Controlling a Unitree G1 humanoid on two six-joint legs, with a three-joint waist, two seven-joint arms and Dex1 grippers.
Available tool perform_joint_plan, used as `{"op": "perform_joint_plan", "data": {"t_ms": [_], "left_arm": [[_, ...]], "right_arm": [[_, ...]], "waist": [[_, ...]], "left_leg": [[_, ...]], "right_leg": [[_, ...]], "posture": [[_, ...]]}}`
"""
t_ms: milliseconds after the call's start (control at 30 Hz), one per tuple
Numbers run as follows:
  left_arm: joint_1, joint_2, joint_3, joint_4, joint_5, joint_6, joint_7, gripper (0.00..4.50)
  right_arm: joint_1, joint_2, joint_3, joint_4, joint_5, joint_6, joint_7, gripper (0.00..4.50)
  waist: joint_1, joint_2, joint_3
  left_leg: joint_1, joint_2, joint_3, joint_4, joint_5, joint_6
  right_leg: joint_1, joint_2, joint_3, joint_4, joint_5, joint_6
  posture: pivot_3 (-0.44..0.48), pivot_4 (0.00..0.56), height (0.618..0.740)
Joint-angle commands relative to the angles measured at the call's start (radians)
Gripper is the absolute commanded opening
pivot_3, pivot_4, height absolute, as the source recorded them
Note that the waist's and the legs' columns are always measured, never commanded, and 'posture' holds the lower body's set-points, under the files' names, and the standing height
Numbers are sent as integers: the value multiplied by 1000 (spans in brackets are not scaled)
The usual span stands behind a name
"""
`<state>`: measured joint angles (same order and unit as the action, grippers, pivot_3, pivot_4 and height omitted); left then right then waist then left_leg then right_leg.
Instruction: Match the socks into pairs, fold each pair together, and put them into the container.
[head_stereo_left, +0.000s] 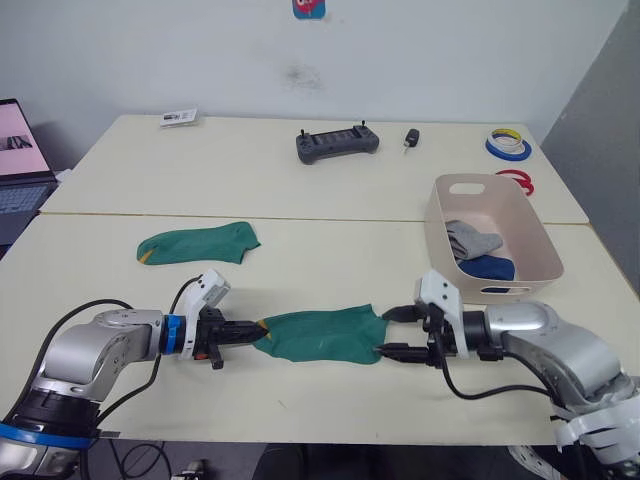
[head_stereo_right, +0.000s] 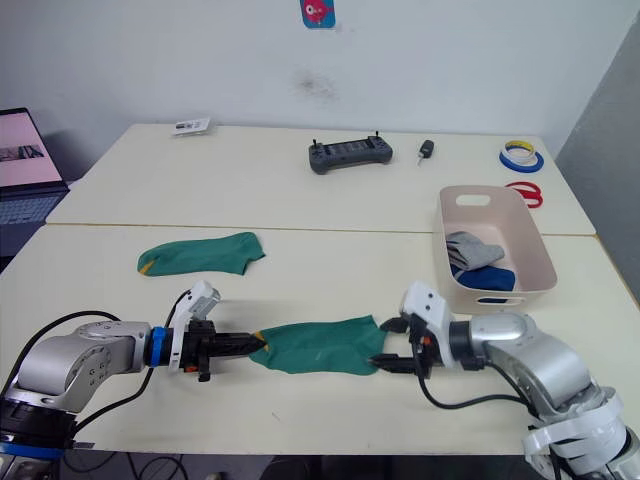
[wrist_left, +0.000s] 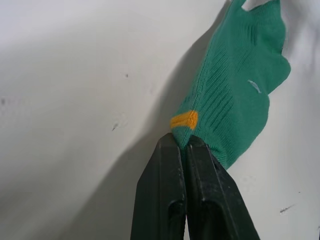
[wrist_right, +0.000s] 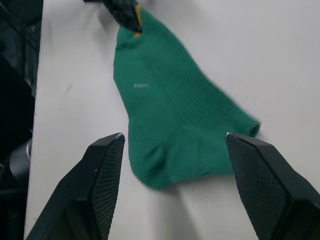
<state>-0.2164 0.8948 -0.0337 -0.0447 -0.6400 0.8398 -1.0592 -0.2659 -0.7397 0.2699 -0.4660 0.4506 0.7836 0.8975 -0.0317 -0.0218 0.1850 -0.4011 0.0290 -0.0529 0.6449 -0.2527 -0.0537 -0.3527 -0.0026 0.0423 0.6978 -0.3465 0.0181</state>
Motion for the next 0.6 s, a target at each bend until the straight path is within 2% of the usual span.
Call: {"op": "perform_joint_plan", "data": {"t_ms": [33,267,567,600], "left_arm": [[1,-5,27,-10,5,-4,-6,0],[-21,-21,18,21,38,-40,-3,0],[-84,-35,10,81,68,-74,-64,0],[-83,-30,5,83,76,-94,-86,219]], "right_arm": [[16,-39,21,-25,-42,-9,4,3440],[35,-94,-28,-33,-18,-47,69,3440],[58,-75,-61,-70,3,-44,54,3440],[59,-73,-64,-76,4,-43,51,3461]], "waist": [[0,0,0],[1,0,0],[1,0,0],[1,0,0]], "left_leg": [[0,0,0,0,0,0],[0,0,0,0,0,0],[0,0,0,0,0,0],[0,0,0,0,0,0]], "right_leg": [[0,0,0,0,0,0],[0,0,0,0,0,0],[0,0,0,0,0,0],[0,0,0,0,0,0]], "posture": [[0,150,740],[0,150,740],[0,150,740],[0,150,740]]}}
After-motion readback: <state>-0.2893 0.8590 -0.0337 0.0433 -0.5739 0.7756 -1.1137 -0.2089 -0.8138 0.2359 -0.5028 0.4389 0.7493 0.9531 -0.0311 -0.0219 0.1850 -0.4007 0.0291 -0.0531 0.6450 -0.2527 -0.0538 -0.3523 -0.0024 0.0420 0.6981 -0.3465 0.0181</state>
